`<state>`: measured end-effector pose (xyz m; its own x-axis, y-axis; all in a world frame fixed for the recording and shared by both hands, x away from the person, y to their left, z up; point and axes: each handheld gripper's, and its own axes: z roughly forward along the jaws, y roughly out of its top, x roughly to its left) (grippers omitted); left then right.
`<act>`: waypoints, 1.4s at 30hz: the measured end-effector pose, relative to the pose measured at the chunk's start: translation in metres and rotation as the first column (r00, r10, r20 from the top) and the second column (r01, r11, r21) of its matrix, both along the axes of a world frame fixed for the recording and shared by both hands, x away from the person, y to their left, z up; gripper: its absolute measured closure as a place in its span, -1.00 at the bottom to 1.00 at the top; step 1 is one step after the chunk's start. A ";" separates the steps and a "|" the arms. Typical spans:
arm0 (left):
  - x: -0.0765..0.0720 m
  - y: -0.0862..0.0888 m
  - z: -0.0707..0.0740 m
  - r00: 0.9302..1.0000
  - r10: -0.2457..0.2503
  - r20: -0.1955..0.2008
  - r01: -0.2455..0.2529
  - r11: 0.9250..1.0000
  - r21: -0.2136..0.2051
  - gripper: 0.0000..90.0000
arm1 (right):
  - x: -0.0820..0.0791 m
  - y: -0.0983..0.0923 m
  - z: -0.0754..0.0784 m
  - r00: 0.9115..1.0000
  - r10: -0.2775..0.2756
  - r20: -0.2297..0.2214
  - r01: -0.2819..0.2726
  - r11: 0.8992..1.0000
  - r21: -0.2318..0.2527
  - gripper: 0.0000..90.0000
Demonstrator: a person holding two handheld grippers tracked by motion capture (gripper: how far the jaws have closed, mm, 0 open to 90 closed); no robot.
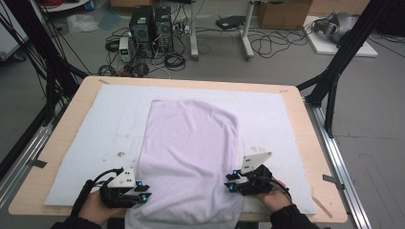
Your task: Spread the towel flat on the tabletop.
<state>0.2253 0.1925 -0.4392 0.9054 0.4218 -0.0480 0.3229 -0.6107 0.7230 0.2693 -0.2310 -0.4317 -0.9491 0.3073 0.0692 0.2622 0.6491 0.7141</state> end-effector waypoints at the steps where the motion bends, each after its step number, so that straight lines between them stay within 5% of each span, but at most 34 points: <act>1: 0.000 0.001 0.000 1.000 -0.002 -0.009 0.002 1.000 0.000 0.92 | -0.001 0.002 -0.004 1.000 -0.001 -0.006 0.001 1.000 -0.031 0.59; 4: -0.006 0.005 0.001 1.000 -0.001 -0.028 0.001 1.000 0.000 0.96 | -0.003 0.002 -0.008 0.999 0.017 -0.029 -0.017 1.000 -0.025 0.93; 6: -0.015 0.009 0.003 0.999 -0.014 -0.039 0.014 1.000 -0.006 0.96 | -0.007 0.002 -0.006 0.998 0.041 -0.036 -0.042 0.999 -0.014 0.93; 9: -0.028 0.017 0.009 0.999 -0.027 -0.022 0.026 0.999 -0.021 0.93 | -0.019 -0.008 0.007 0.998 0.056 0.019 -0.057 0.997 0.061 0.81; 12: -0.023 0.016 0.011 1.000 0.010 -0.005 -0.010 1.000 -0.012 0.41 | -0.018 -0.013 0.007 1.000 0.008 0.021 -0.008 1.000 0.015 0.61; 15: -0.011 0.008 0.007 1.000 0.007 -0.011 -0.007 1.000 -0.011 0.30 | -0.018 -0.006 -0.004 0.999 0.030 0.018 -0.030 0.999 -0.018 0.54; 17: -0.005 0.001 0.001 1.000 -0.005 -0.024 0.005 1.000 0.008 0.47 | -0.017 -0.002 -0.009 0.999 0.040 0.023 -0.040 0.999 -0.026 0.60; 18: -0.005 0.000 0.000 1.000 -0.002 0.004 0.002 1.000 -0.002 0.61 | -0.015 -0.002 -0.009 0.999 0.036 0.013 -0.036 0.999 -0.030 0.68; 19: -0.004 0.000 0.000 1.000 -0.010 -0.010 0.010 1.000 -0.002 0.87 | -0.014 -0.003 -0.009 0.999 0.034 0.005 -0.034 0.999 -0.028 0.81; 21: -0.005 0.002 0.001 1.000 -0.006 -0.018 0.006 1.000 -0.003 0.93 | -0.013 -0.002 -0.010 0.999 0.047 0.000 -0.047 0.999 -0.018 0.94; 24: -0.019 0.010 0.004 1.000 -0.015 -0.018 0.015 1.000 -0.011 0.95 | -0.019 -0.004 -0.006 0.994 0.105 -0.033 -0.104 0.994 0.020 0.95; 26: -0.029 0.018 0.008 1.000 -0.016 -0.009 0.015 0.999 -0.033 0.90 | -0.028 -0.010 0.002 0.995 0.100 0.004 -0.100 0.991 0.087 0.86; 28: -0.029 0.019 0.010 1.000 0.001 0.008 -0.001 1.000 -0.022 0.45 | -0.027 -0.009 0.007 0.997 0.073 0.003 -0.073 0.993 0.094 0.60; 30: -0.024 0.016 0.009 1.000 0.008 -0.002 -0.008 1.000 -0.021 0.28 | -0.024 -0.002 0.004 0.998 0.069 -0.008 -0.069 0.995 0.069 0.47; 32: -0.020 0.010 0.003 1.000 -0.011 -0.017 0.011 1.000 -0.001 0.41 | -0.022 0.008 -0.003 0.996 0.087 -0.011 -0.086 0.995 0.039 0.49; 34: -0.021 0.007 0.000 1.000 -0.011 0.001 0.011 1.000 0.005 0.74 | -0.022 0.016 -0.009 0.995 0.097 -0.005 -0.097 0.995 -0.023 0.56; 35: -0.021 0.008 0.000 1.000 -0.014 -0.010 0.014 1.000 -0.001 0.91 | -0.022 0.016 -0.010 0.995 0.096 -0.005 -0.096 0.995 -0.011 0.68; 37: -0.025 0.011 0.000 1.000 -0.008 -0.016 0.008 1.000 -0.005 0.94 | -0.023 0.017 -0.010 0.994 0.112 -0.008 -0.112 0.994 -0.011 0.89; 40: -0.038 0.017 0.004 0.999 -0.033 -0.027 0.032 0.999 -0.022 0.93 | -0.030 0.014 -0.007 0.982 0.183 -0.048 -0.181 0.983 0.031 0.89; 42: -0.040 0.020 0.008 0.999 -0.036 -0.022 0.035 0.998 -0.048 0.78 | -0.031 0.009 -0.001 0.984 0.175 -0.029 -0.172 0.983 0.069 0.80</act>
<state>0.1852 0.2122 -0.4314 0.9183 0.3859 -0.0883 0.3182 -0.5871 0.7444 0.2380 -0.2218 -0.4330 -0.9843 0.1318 0.1173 0.1748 0.6387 0.7494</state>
